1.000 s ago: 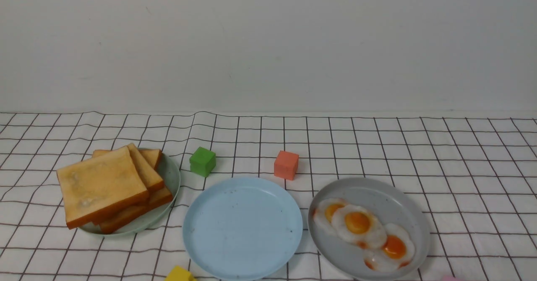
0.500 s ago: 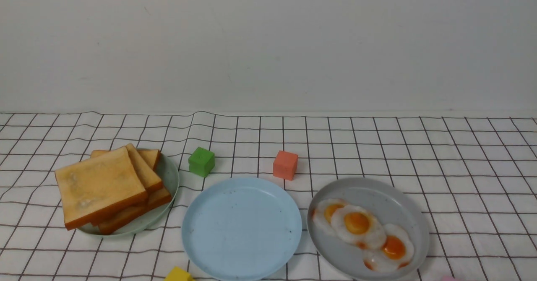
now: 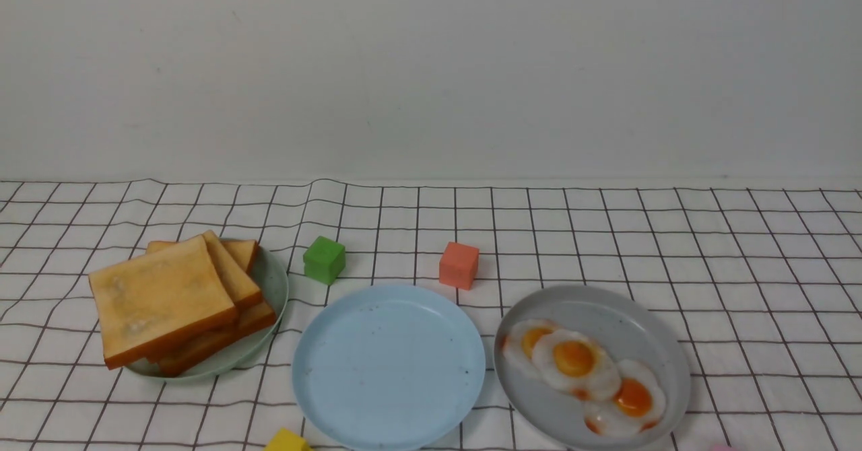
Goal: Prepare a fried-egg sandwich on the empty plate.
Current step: Use the left arm to grab a slice of bread
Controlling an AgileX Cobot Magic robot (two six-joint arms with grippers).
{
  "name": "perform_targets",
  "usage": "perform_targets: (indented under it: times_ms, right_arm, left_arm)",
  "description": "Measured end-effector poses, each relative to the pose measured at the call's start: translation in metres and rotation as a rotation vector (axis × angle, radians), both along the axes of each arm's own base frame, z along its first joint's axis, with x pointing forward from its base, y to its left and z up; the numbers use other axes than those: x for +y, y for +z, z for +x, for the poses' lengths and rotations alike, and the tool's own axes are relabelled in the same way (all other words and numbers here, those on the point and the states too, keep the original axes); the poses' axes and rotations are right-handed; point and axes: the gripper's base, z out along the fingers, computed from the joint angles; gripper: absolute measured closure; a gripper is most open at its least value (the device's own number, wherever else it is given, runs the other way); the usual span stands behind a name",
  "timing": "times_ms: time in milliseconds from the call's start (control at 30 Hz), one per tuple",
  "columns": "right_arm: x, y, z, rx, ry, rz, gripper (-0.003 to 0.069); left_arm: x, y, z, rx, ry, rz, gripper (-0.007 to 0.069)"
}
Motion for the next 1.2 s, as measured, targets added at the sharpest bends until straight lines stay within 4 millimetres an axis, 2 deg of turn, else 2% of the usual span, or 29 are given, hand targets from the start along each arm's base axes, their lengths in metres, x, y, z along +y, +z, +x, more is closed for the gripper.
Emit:
perform_targets:
  times_ms: [67, 100, 133, 167, 267, 300, 333, 367, 400, 433, 533, 600, 633, 700, 767, 867, 967, 1133, 1200]
  right_arm:
    - [0.0, 0.027, -0.005, -0.055, 0.01, 0.023, 0.042]
    - [0.0, 0.027, -0.005, -0.055, 0.01, 0.023, 0.0419]
    - [0.0, 0.065, -0.009, -0.089, 0.019, 0.032, 0.0419]
    - [0.0, 0.081, -0.009, -0.086, 0.023, 0.032, 0.0419]
    - [0.002, 0.135, -0.008, -0.04, 0.042, 0.026, 0.0419]
    - [0.003, 0.147, -0.003, 0.021, 0.048, 0.016, 0.0419]
    - [0.005, 0.166, 0.002, 0.099, 0.055, -0.003, 0.0419]
    - [0.006, 0.176, 0.006, 0.162, 0.057, -0.02, 0.0419]
    - [0.006, 0.178, 0.007, 0.176, 0.057, -0.024, 0.0419]
    - [0.006, 0.186, 0.016, 0.274, 0.053, -0.05, 0.0419]
    - [0.006, 0.183, 0.039, 0.457, 0.028, -0.105, 0.0419]
    - [0.006, 0.167, 0.064, 0.584, 0.005, -0.147, 0.0419]
    - [0.006, 0.167, 0.064, 0.584, 0.005, -0.147, 0.0419]
    - [0.01, 0.145, 0.083, 0.674, 0.031, -0.16, 0.0419]
    - [0.017, 0.126, 0.094, 0.751, 0.084, -0.166, 0.0419]
    - [0.027, 0.112, 0.102, 0.83, 0.153, -0.206, 0.0419]
    - [0.047, 0.097, 0.112, 0.961, 0.298, -0.335, 0.0419]
    - [0.07, 0.097, 0.118, 1.082, 0.482, -0.45, 0.0419]
    - [0.085, 0.102, 0.121, 1.123, 0.61, -0.5, 0.0419]
  left_arm:
    - [0.0, 0.029, -0.006, -0.056, -0.001, 0.008, 0.0386]
    - [0.0, 0.033, -0.008, -0.068, 0.0, 0.011, 0.0386]
    - [-0.001, 0.068, -0.012, -0.08, 0.01, 0.05, 0.0386]
    - [-0.001, 0.086, -0.016, -0.097, 0.017, 0.068, 0.0386]
    - [0.0, 0.136, -0.014, -0.011, 0.034, 0.081, 0.0386]
    - [0.001, 0.155, -0.016, 0.014, 0.036, 0.073, 0.0386]
    - [0.002, 0.166, -0.01, 0.114, 0.036, 0.057, 0.0386]
    - [0.002, 0.176, -0.005, 0.203, 0.035, 0.043, 0.0386]
    - [0.002, 0.181, -0.006, 0.21, 0.033, 0.037, 0.0386]
    - [0.002, 0.182, 0.007, 0.392, 0.034, 0.031, 0.0386]
    - [0.002, 0.17, 0.033, 0.676, 0.044, 0.04, 0.0386]
    - [0.003, 0.16, 0.049, 0.787, 0.066, 0.065, 0.0386]
    - [0.003, 0.158, 0.052, 0.803, 0.071, 0.069, 0.0386]
    - [0.004, 0.15, 0.07, 0.889, 0.085, 0.084, 0.0386]
    - [0.002, 0.141, 0.084, 0.961, 0.075, 0.078, 0.0386]
    - [-0.002, 0.129, 0.102, 1.058, 0.045, 0.069, 0.0386]
    - [-0.01, 0.108, 0.128, 1.202, -0.035, 0.09, 0.0386]
    - [-0.02, 0.085, 0.155, 1.342, -0.151, 0.121, 0.0386]
    - [-0.023, 0.075, 0.168, 1.401, -0.209, 0.116, 0.0386]
